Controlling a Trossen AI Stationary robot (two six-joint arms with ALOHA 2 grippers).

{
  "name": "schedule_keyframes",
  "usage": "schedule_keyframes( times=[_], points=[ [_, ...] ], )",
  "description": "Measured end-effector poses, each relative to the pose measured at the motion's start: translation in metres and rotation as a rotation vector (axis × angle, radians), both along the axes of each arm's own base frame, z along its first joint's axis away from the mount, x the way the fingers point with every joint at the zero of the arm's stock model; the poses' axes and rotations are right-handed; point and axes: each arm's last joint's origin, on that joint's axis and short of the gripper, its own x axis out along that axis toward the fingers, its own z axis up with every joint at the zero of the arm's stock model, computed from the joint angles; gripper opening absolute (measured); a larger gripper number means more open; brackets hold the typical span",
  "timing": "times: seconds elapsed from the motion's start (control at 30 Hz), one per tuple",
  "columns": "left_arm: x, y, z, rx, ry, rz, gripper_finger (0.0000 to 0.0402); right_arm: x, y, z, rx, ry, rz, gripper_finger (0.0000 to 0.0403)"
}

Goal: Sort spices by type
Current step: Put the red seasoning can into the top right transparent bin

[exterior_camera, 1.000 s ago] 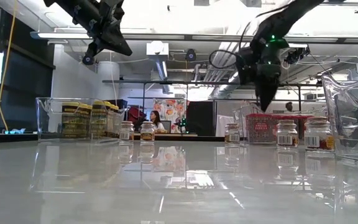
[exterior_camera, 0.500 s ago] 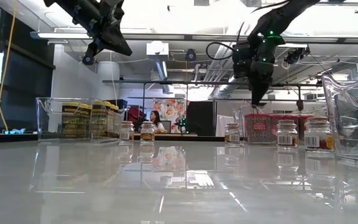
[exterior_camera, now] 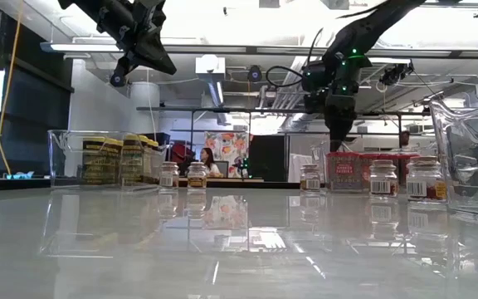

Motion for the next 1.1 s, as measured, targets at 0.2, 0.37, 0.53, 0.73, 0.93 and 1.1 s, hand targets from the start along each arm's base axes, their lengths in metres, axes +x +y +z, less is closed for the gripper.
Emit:
schedule_keyframes(
  times=[0.2, 0.37, 0.53, 0.73, 0.93, 1.1],
  points=[
    [0.000, 0.000, 0.000, 0.002, 0.001, -0.001, 0.0000, -0.008, 0.003, 0.000, 0.010, 0.089, 0.001, 0.0000],
    [0.000, 0.000, 0.000, 0.007, 0.003, -0.006, 0.0000, -0.015, 0.006, -0.001, 0.004, 0.202, 0.006, 0.0000],
    [0.000, 0.000, 0.000, 0.014, 0.005, -0.012, 0.0000, -0.027, 0.007, -0.001, -0.005, 0.336, 0.017, 0.0000],
    [0.000, 0.000, 0.000, 0.024, 0.009, -0.020, 0.0000, -0.047, -0.002, -0.002, 0.015, 0.449, -0.107, 0.0000],
    [0.000, 0.000, 0.000, 0.027, 0.011, -0.022, 0.0000, -0.063, -0.012, -0.002, 0.036, 0.482, -0.190, 0.0000],
    [0.000, 0.000, 0.000, 0.027, 0.011, -0.022, 0.0000, -0.072, -0.016, -0.002, 0.044, 0.505, -0.233, 0.0000]
  ],
)
